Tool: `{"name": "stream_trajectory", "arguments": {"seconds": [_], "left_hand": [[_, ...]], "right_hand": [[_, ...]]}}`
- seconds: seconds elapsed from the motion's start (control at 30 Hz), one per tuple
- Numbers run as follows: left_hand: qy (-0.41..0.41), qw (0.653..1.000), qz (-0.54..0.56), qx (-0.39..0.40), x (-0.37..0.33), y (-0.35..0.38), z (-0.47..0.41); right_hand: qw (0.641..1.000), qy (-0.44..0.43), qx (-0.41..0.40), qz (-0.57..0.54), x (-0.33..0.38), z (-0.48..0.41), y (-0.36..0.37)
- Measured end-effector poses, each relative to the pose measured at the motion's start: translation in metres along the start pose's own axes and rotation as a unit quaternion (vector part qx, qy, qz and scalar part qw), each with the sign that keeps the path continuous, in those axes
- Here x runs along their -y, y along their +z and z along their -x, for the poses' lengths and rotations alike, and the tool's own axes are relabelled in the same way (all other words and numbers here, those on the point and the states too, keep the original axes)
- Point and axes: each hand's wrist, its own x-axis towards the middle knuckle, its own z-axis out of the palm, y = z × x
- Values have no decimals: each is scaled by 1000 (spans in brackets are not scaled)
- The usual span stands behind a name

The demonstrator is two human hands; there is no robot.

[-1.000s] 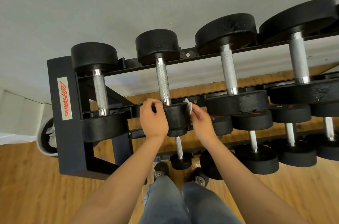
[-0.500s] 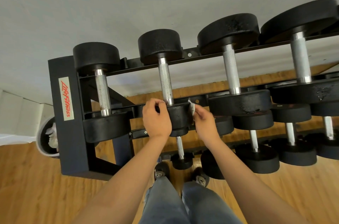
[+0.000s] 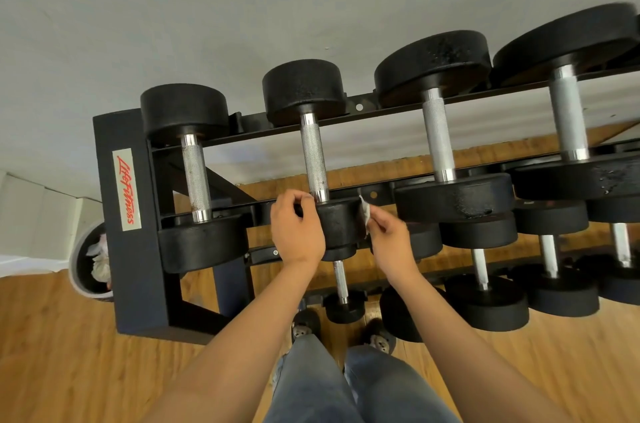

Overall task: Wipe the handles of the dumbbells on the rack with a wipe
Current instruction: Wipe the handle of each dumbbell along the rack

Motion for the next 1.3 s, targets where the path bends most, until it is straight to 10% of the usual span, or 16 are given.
{"name": "stream_trajectory", "arguments": {"seconds": [1.07,1.3], "left_hand": [[-22,1000,-9,3,-9,-4,2],[-19,1000,-19,-6,-10,-4,2]], "right_hand": [[998,4,6,59,25,9,1],[990,-46,-135,7,34,49,19]]}}
